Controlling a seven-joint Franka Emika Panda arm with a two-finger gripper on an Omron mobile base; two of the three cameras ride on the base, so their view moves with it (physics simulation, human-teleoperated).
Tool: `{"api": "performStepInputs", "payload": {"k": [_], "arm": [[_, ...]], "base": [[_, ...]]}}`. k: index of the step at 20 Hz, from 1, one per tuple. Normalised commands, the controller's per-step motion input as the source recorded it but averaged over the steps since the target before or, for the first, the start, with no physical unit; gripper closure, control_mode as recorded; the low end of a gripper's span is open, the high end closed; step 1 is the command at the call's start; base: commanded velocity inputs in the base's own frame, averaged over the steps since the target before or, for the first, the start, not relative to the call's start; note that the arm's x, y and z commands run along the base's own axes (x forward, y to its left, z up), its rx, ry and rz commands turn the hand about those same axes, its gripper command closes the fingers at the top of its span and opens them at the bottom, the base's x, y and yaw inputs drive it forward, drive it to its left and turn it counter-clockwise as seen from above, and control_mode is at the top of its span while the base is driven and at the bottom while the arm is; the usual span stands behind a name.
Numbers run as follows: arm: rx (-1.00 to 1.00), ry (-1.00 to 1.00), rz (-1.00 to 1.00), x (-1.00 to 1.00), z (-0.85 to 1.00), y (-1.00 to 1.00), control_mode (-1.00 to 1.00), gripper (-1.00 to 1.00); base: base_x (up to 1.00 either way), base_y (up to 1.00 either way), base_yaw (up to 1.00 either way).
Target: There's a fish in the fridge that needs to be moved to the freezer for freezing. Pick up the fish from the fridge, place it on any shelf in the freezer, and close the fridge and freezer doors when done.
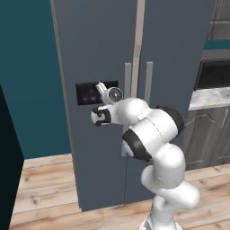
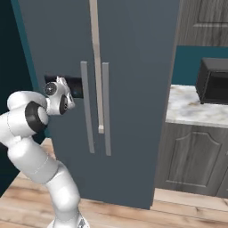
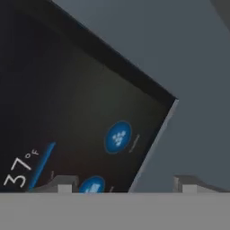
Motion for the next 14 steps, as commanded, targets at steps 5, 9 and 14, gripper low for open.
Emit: {"api": "performStepInputs", "payload": {"k": [5,9,14], "arm": [[0.28,-0.05,0.0,0.96,0.27,-0.7,-1.0,-1.0],[0.17,-0.04,0.0,0.15,0.48,-0.18,-1.0,-1.0],[0.06,-0.11,0.0,0.0,0.48,0.0,-1.0,-1.0]], "base": [[0.0,0.0,0.0],[0.0,0.0,0.0],[0.0,0.0,0.0]]}}
